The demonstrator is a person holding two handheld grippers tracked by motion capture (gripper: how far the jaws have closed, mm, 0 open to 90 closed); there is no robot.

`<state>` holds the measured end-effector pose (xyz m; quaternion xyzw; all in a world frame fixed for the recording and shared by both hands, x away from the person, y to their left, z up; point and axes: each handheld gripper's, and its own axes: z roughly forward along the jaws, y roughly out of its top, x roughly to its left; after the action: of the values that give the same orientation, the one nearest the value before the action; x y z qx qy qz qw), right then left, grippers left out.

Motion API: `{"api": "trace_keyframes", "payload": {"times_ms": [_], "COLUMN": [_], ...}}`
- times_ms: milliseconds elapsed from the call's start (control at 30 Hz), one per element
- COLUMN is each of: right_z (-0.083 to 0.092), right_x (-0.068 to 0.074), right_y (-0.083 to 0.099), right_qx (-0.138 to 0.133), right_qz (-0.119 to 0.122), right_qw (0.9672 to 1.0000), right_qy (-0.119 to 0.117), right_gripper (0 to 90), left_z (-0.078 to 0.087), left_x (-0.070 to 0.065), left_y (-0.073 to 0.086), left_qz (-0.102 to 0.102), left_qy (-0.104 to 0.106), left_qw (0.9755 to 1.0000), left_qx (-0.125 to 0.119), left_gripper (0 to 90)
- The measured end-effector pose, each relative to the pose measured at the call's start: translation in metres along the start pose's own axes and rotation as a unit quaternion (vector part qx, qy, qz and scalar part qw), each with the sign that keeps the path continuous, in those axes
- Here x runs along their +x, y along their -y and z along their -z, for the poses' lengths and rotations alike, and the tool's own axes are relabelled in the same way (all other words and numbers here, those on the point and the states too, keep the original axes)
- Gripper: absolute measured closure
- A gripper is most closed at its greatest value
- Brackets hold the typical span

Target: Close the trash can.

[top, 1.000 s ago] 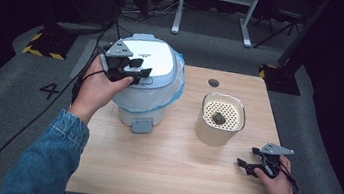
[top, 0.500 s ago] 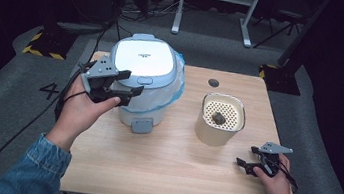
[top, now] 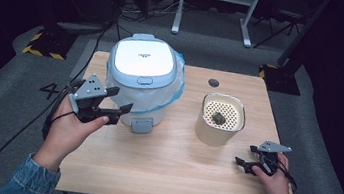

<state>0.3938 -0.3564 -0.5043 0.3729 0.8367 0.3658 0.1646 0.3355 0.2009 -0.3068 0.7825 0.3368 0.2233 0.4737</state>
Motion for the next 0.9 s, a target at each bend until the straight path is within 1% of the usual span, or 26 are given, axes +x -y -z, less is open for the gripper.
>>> {"api": "trace_keyframes", "payload": {"times_ms": [100,200,267,367,467,567,700,800,900], "right_z": [0.000,0.000,0.000,0.000,0.000,0.000,0.000,0.000,0.000], "right_x": [0.000,0.000,0.000,0.000,0.000,0.000,0.000,0.000,0.000], "right_y": [0.000,0.000,0.000,0.000,0.000,0.000,0.000,0.000,0.000], "right_qx": [0.000,0.000,0.000,0.000,0.000,0.000,0.000,0.000,0.000], "right_qz": [0.000,0.000,0.000,0.000,0.000,0.000,0.000,0.000,0.000], "right_qw": [1.0000,1.0000,1.0000,1.0000,1.0000,1.0000,1.0000,1.0000,1.0000], "right_qy": [0.000,0.000,0.000,0.000,0.000,0.000,0.000,0.000,0.000], "right_gripper": [13.8,13.9,13.8,13.8,13.9,13.8,13.9,13.8,13.8], "left_z": [0.002,0.002,0.002,0.002,0.003,0.003,-0.001,-0.005,-0.012], "left_x": [0.002,0.004,0.005,0.007,0.010,0.012,0.013,0.014,0.014], "left_y": [0.007,0.014,0.020,0.030,0.040,0.052,0.070,0.083,0.096], "left_qz": [0.005,0.009,0.015,0.024,0.034,0.043,0.059,0.065,0.073], "left_qy": [0.001,-0.005,-0.010,-0.014,-0.008,-0.011,-0.011,-0.017,-0.018], "left_qw": [1.0000,0.9999,0.9998,0.9996,0.9994,0.9990,0.9981,0.9976,0.9968], "left_qx": [0.005,0.010,0.012,0.010,0.009,0.006,0.012,0.019,0.029], "left_gripper": [35.0,34.9,34.8,34.8,34.8,34.8,34.8,34.9,34.9]}}
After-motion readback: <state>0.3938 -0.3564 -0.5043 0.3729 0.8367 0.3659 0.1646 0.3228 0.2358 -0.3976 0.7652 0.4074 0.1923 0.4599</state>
